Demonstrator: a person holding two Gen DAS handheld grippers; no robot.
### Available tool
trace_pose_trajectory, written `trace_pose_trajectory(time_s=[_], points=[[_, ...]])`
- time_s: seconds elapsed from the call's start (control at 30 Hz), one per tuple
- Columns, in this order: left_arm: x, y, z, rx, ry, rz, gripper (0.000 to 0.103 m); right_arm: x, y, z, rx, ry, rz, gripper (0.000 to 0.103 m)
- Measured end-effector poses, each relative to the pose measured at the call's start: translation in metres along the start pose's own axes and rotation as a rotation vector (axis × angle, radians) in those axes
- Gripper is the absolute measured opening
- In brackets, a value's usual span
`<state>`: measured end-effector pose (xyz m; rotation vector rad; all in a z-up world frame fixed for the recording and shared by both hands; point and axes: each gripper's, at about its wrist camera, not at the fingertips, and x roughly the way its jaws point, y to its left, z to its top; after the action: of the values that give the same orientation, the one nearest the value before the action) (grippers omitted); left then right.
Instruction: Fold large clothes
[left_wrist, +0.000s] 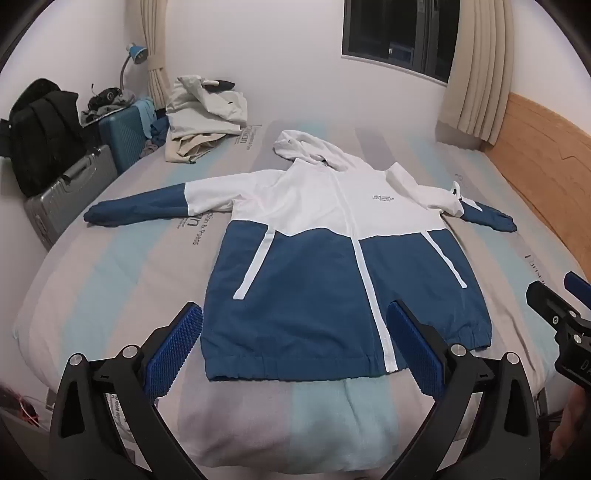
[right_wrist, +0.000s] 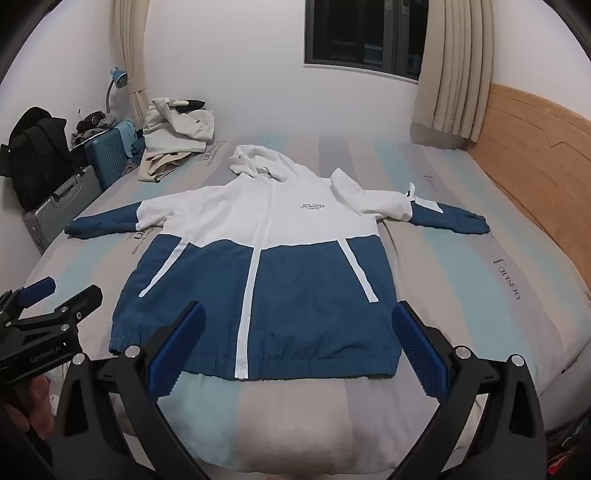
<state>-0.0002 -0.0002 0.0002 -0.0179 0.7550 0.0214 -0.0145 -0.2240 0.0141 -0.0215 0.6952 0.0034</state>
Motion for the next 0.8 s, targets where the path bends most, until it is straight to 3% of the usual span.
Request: trace_pose_trajectory(time_s=[0.17,0.33,0.8], points=[[0.001,0.002,0.001,-0.016,0.002,-0.013,0.097,0.001,0.01,0.002,-0.025,-0.012,-0.041,0.096],[0.002,0.001,-0.002,0.006,-0.006,0.014,0.097,0.001,-0.004,0.002,0.012,-0.028,-0.03,0.096],[0.001,0.005,-0.001,-0.007,0.0,0.0,0.097,-0.005,-0.004,0.0,0.018,-0.03,-0.04,0.096]])
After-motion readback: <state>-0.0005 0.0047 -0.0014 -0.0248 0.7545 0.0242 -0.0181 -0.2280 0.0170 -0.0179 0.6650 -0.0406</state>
